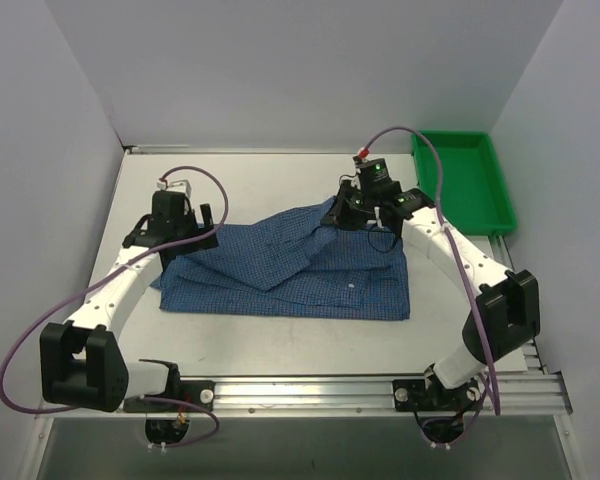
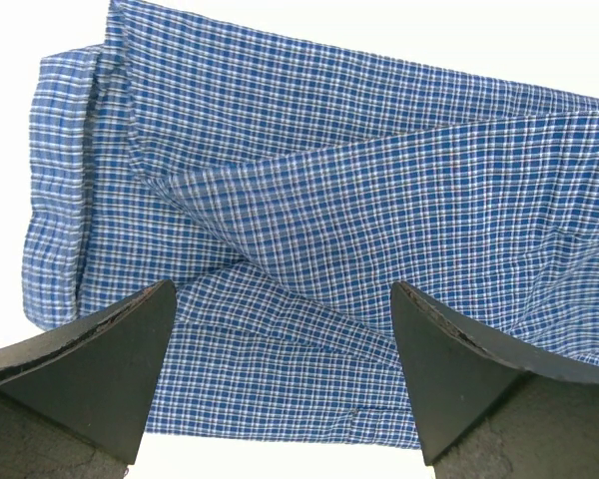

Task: Fold and stack the long sleeve shirts
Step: Fold the shirt

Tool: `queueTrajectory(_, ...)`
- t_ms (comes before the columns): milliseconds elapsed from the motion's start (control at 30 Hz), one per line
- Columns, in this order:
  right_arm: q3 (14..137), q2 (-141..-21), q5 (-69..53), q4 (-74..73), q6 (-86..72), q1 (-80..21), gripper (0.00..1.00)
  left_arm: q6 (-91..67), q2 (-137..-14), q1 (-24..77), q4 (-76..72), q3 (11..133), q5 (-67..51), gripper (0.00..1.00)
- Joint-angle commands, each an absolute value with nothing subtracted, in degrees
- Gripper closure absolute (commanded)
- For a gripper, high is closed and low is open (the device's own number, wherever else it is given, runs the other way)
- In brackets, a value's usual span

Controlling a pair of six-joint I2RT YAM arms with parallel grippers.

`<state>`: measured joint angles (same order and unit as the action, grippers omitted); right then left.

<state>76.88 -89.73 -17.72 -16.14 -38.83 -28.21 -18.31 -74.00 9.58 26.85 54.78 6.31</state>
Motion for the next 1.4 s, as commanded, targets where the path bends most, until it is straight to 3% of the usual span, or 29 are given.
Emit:
queueTrajectory(0,73.57,-91.66,-14.42,-18.9,-39.47,-25.93,1.0,-17.67,-76.11,9.67,24.17,55.55,3.61,0.03)
queueTrajectory(367,74.7,-103.97,-14.07,-18.63,-32.26,-22.33,1.0,-19.07,-92.09,8.88,24.17,62.13,0.0,0.05)
queueTrajectory(533,73.3,-104.42,-13.45,-18.63,-31.73,-19.78,1.0,-20.39,-96.06,7.21,24.79,63.02,1.93,0.15)
queueTrajectory(667,71.81,-105.03,-12.48,-18.63,-29.89,-18.28,0.98,-20.65,-99.22,5.89,25.31,63.02,3.78,0.17)
queueTrajectory(800,71.54,-106.08,-10.02,-18.63,-27.08,-17.05,0.89,-20.39,-101.07,5.54,27.15,64.24,4.31,0.18)
queueTrajectory(1000,73.04,-102.84,-6.68,-21.18,-23.12,-16.61,0.58,-19.25,-94.85,5.62,27.07,64.16,4.92,0.13)
queueTrajectory(1100,73.21,-98.27,-5.19,-22.23,-22.41,-17.14,0.49,-18.9,-90.19,6.15,27.33,63.98,4.48,0.06)
queueTrajectory(1367,68.66,-92.46,-14.4,-12.94,-27.76,-19.77,0.5,-27.65,-79.89,20.45,28.57,64.78,5.81,0.03)
